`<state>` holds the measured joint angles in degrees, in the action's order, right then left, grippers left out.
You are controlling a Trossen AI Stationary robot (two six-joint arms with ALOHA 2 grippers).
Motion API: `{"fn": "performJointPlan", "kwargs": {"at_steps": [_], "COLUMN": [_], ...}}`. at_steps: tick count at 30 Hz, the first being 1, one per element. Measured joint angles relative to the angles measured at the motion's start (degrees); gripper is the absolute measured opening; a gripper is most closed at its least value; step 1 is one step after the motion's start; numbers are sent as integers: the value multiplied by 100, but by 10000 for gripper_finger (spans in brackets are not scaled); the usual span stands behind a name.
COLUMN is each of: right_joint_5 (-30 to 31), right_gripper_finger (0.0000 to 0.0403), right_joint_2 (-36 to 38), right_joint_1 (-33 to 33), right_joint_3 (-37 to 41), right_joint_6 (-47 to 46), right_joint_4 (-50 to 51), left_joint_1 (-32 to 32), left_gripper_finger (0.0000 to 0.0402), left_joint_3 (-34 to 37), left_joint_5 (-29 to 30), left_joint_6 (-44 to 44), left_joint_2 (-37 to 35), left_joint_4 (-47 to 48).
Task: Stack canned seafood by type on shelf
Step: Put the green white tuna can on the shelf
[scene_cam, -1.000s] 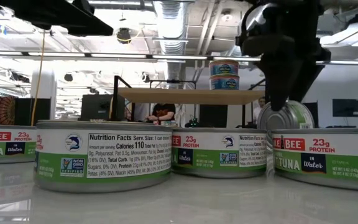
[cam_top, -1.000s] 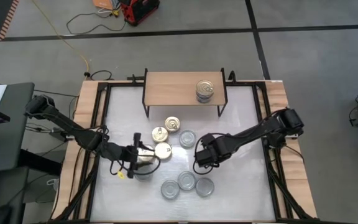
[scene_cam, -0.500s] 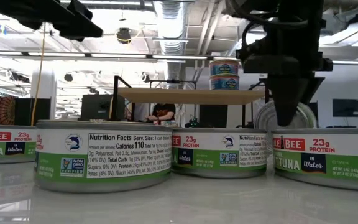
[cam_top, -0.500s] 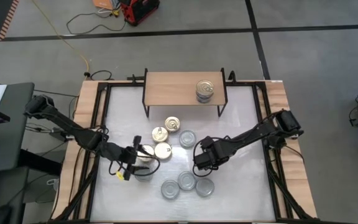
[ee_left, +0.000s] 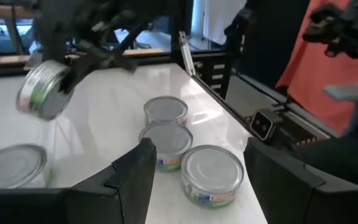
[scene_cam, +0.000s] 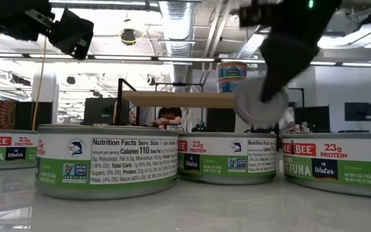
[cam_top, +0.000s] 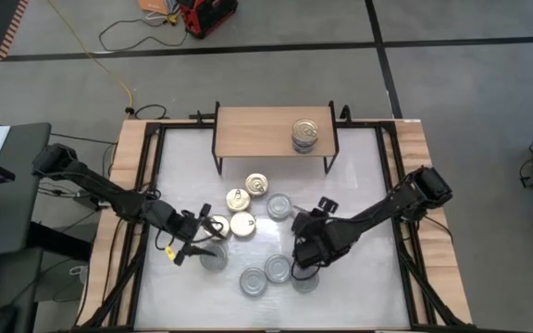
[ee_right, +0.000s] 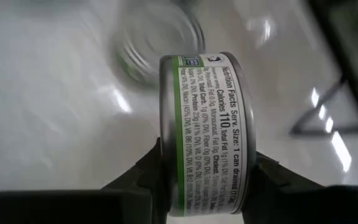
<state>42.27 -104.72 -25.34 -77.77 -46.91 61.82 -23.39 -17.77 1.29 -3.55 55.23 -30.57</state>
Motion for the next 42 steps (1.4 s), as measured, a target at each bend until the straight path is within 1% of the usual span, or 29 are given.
{"fn": "performJointPlan", "kwargs": {"at_steps": [3, 6, 10, 13, 15, 18, 20, 22, 26, 29, 31, 33, 35, 38, 42], "right_joint_5": [458, 917, 1399, 1709, 1784, 1785, 1684, 1458, 917, 341, 78, 112, 89, 37, -25], "right_gripper_finger": [162, 162, 162, 163, 163, 163, 163, 164, 164, 164, 164, 164, 164, 164, 165], "right_joint_2": [1, 1, 1, 1, 1, 1, 1, 1, -41, -109, -231, -345, -450, -619, -832], "right_joint_1": [-21, 68, 330, 659, 928, 1364, 1660, 1931, 2392, 2674, 2806, 2898, 2964, 3049, 3154], "right_joint_3": [-180, -316, -447, -458, -458, -458, -458, -458, -460, -464, -466, -453, -500, -657, -806], "right_joint_6": [1050, 2187, 3855, 5470, 6643, 8238, 9068, 9700, 10346, 10401, 10456, 10745, 11018, 11273, 11296], "right_joint_4": [-429, -934, -1663, -2639, -3421, -4560, -5167, -5653, -6138, -6169, -6526, -6726, -7128, -7192, -7059], "left_joint_1": [60, 78, 78, 80, 80, 80, 80, 78, 73, 73, 73, 73, 73, 73, 73], "left_gripper_finger": [233, 233, 233, 233, 233, 233, 233, 233, 233, 233, 233, 233, 233, 233, 233], "left_joint_3": [120, 137, 136, 136, 136, 136, 136, 136, 134, 134, 134, 134, 134, 134, 132], "left_joint_5": [43, 256, 1114, 1746, 2167, 2648, 2790, 2796, 2753, 2753, 2753, 2755, 2751, 2753, 2752], "left_joint_6": [6, 121, 341, 357, 359, 360, 356, 305, 71, -191, -338, -467, -564, -707, -839], "left_joint_2": [-393, -958, -1707, -2079, -2260, -2438, -2542, -2630, -2755, -2766, -2765, -2761, -2763, -2767, -2754], "left_joint_4": [28, 415, 1134, 1488, 1623, 1624, 1624, 1653, 1905, 2181, 2325, 2403, 2439, 2528, 2609]}}
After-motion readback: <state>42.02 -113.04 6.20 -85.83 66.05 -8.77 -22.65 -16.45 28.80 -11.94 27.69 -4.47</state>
